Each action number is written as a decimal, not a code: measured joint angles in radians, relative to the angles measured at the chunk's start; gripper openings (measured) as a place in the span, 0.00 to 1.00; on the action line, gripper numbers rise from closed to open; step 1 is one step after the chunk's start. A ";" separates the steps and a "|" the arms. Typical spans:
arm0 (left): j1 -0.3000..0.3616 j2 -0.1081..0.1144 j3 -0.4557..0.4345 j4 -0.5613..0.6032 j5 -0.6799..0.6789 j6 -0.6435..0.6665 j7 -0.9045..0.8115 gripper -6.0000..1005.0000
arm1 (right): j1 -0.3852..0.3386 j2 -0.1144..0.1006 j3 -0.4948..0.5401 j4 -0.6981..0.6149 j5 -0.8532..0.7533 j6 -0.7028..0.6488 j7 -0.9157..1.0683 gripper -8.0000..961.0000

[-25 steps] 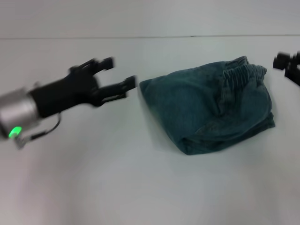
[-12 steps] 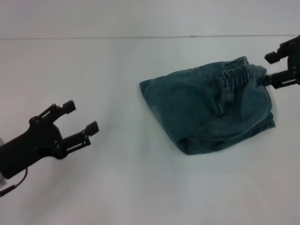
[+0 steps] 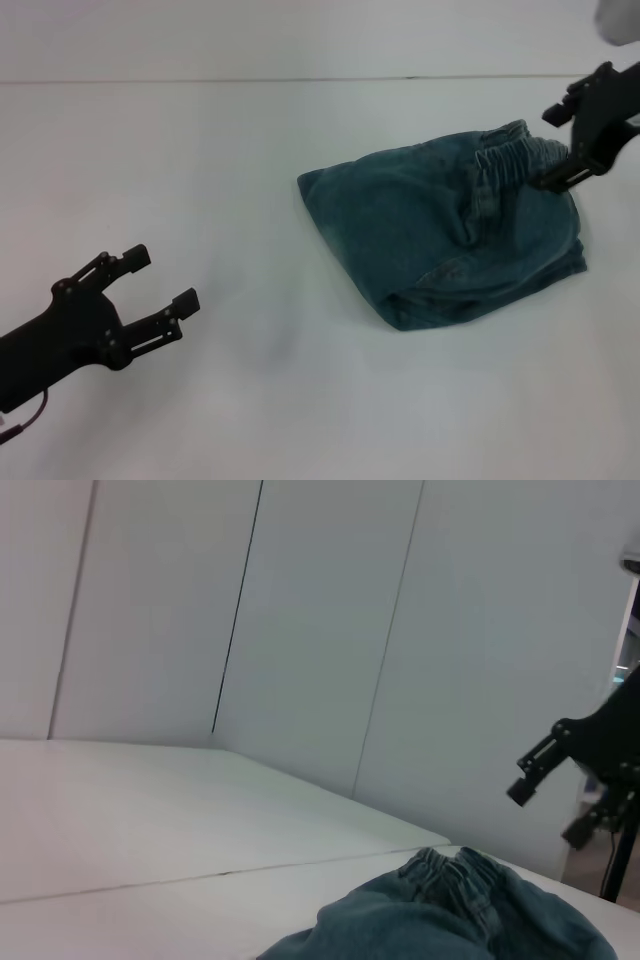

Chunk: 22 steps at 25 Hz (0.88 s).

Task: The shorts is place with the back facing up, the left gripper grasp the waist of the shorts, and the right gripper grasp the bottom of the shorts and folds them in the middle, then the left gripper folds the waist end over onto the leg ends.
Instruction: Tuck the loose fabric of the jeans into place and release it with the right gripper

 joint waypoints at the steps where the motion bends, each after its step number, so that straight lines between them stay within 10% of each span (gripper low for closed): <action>1: 0.000 0.000 -0.001 -0.004 0.000 -0.001 0.001 0.93 | -0.003 0.001 -0.018 0.013 0.000 0.028 0.008 0.87; 22: -0.007 -0.001 -0.015 -0.011 -0.005 -0.024 -0.013 0.93 | 0.029 -0.011 -0.084 0.320 0.009 0.338 0.029 0.87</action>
